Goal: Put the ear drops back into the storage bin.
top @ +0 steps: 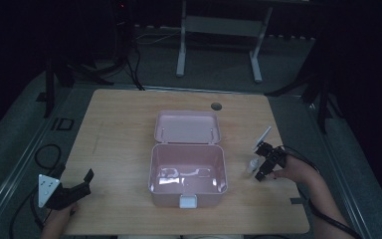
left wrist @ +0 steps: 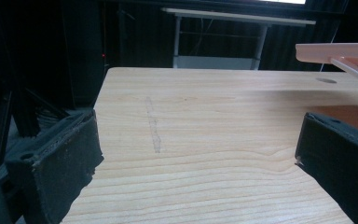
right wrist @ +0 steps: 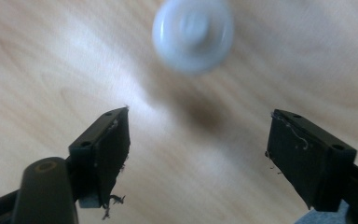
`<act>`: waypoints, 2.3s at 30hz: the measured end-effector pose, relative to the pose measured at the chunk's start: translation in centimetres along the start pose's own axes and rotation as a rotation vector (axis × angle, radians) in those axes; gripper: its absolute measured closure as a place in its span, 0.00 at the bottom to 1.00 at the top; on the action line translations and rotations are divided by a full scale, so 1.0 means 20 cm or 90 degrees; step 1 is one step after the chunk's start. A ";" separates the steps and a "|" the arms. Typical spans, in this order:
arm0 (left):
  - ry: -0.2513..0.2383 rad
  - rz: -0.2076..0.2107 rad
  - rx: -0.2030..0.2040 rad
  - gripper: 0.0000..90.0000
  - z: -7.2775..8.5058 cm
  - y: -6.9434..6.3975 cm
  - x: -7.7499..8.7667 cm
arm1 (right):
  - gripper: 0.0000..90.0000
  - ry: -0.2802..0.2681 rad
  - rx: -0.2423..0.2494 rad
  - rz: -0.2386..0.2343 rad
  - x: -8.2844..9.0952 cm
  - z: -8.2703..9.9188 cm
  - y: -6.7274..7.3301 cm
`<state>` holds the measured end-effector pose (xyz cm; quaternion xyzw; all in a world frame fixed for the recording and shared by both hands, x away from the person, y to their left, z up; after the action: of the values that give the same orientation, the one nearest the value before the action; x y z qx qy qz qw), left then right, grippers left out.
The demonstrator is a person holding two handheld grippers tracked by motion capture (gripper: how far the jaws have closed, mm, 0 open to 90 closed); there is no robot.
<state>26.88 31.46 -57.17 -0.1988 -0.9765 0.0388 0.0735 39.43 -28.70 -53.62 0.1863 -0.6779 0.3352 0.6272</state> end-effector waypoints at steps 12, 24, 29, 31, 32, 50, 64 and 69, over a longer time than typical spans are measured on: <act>0.000 0.002 0.000 0.00 0.00 0.00 0.00 | 0.34 0.005 -0.002 -0.007 -0.02 -0.14 0.02; 0.000 0.003 -0.001 0.00 0.00 0.00 0.00 | 0.49 0.036 0.012 0.002 -0.06 -0.21 0.03; 0.000 0.002 -0.002 0.00 0.00 0.00 0.00 | 0.64 0.050 0.045 0.009 -0.07 -0.21 0.04; 0.000 0.002 -0.002 0.00 0.00 0.00 0.00 | 0.65 0.056 0.052 0.008 -0.08 -0.21 0.05; 0.000 0.002 -0.001 0.00 0.00 0.00 0.00 | 0.66 0.054 0.066 0.016 -0.08 -0.22 0.05; 0.000 0.000 0.000 0.00 0.00 0.00 0.00 | 0.66 0.000 0.257 0.012 0.02 -0.14 0.11; 0.000 -0.001 0.001 0.00 0.00 0.00 0.00 | 0.66 -0.027 0.418 0.032 0.08 -0.05 0.19; 0.000 -0.001 0.001 0.00 0.00 0.00 0.00 | 0.66 -0.043 0.461 0.041 0.10 -0.02 0.23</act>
<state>26.89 31.46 -57.18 -0.1982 -0.9766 0.0391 0.0739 36.46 -24.88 -52.73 0.3858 -0.5410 0.5668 0.4870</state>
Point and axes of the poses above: each handheld gripper's, and its own axes: x roughly backward along the jaws, z roughly out of its underside, y roughly to its left, the point moved 5 cm from there along -x, roughly forward along the jaws, and after that the axes turned 14 degrees about z, right-handed, at the moved point
